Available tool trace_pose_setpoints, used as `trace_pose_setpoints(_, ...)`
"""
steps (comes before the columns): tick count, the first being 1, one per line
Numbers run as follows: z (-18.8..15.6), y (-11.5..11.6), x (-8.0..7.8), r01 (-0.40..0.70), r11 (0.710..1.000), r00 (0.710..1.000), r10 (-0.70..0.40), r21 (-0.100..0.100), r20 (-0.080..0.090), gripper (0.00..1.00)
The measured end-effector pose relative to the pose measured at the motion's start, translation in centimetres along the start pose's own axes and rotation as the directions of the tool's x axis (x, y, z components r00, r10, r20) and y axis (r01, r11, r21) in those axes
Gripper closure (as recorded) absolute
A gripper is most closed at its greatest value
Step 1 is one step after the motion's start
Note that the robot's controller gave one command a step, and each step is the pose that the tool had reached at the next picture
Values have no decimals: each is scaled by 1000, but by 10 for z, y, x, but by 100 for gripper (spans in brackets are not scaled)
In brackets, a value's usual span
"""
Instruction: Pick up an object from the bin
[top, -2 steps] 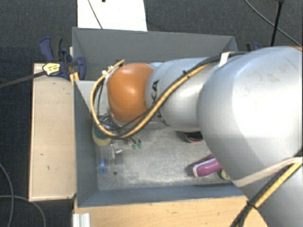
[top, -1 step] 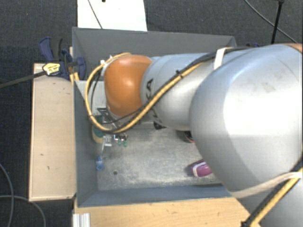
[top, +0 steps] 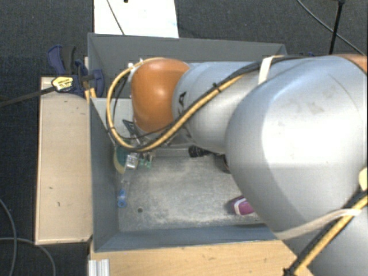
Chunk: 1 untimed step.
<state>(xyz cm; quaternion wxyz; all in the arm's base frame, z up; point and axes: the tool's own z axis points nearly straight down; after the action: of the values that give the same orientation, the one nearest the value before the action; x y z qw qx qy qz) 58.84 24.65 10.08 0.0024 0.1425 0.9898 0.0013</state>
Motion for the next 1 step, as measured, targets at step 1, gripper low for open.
trace_pose_setpoints(1,26,1,11,-285,959,959,285,-6,5,0)
